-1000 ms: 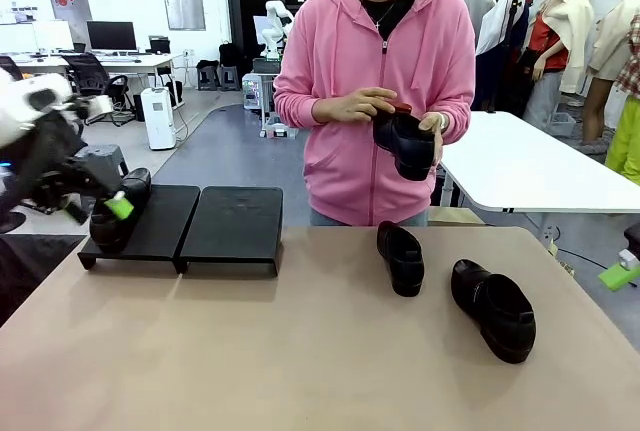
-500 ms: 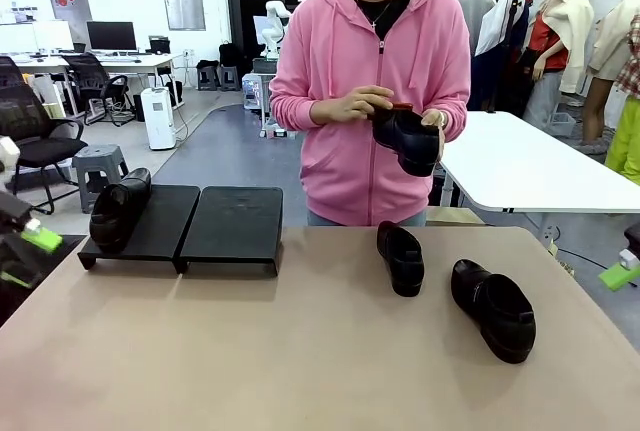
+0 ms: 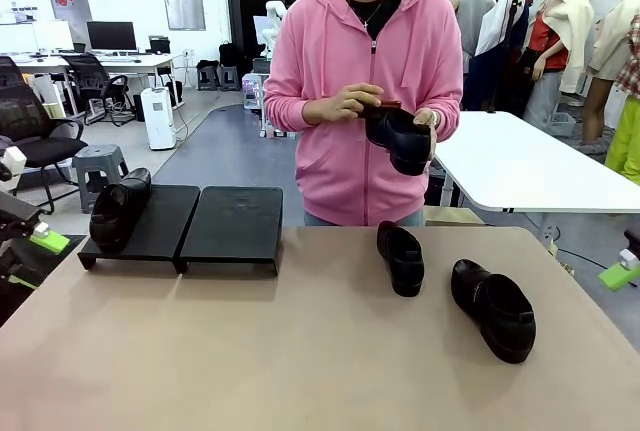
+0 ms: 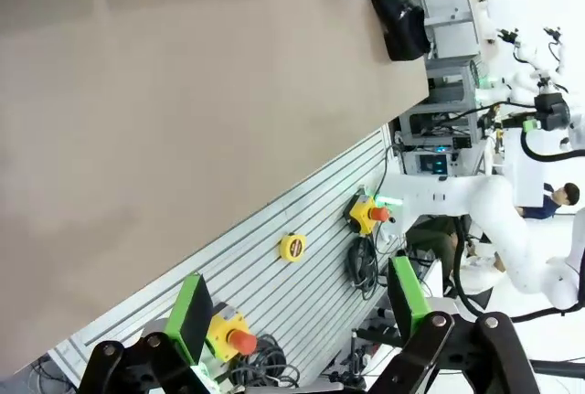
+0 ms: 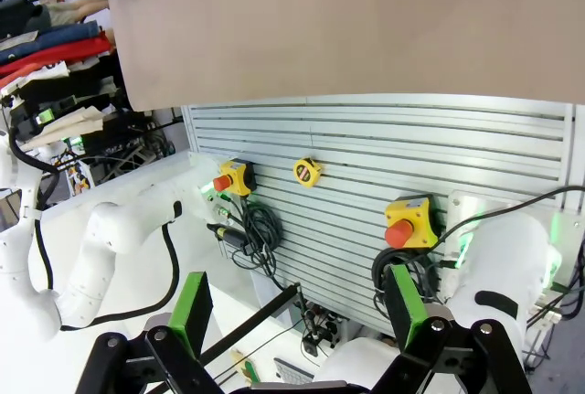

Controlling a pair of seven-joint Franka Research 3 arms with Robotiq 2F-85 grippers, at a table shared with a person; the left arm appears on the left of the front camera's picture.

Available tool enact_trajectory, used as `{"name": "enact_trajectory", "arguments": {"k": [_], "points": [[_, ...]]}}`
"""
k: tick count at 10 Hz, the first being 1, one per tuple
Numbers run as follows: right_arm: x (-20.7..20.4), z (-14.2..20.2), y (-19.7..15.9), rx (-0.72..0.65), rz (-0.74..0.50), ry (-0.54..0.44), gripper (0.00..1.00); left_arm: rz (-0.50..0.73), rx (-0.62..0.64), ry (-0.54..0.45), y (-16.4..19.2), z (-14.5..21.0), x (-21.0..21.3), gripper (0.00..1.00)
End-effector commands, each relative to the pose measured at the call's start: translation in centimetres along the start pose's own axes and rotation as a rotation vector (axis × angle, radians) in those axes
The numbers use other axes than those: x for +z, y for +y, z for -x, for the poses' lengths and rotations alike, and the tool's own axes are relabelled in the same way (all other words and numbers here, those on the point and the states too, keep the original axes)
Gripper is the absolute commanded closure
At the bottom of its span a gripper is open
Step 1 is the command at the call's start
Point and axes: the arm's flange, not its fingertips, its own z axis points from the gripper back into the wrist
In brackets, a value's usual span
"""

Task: Organize the shoes by placing them on the stand.
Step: Place the Shoe from the middle of the table onto the Shoes Stand, then pick up one Shoe and place it in the middle of the table.

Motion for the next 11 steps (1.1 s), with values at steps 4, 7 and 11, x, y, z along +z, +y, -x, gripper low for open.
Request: {"name": "enact_trajectory", "arguments": {"k": [4,7,11], "points": [[0.22,0.04,0.05,0.014,-0.011,0.001,0.0,-0.004,-0.007,0.007,-0.05,0.35,0.29,0.0],[0.22,0.04,0.05,0.014,-0.011,0.001,0.0,-0.004,-0.007,0.007,-0.05,0.35,0.29,0.0],[0.0,0.0,0.0,0.0,0.0,0.0,0.0,-0.004,-0.007,0.007,-0.05,0.35,0.29,0.0]]}}
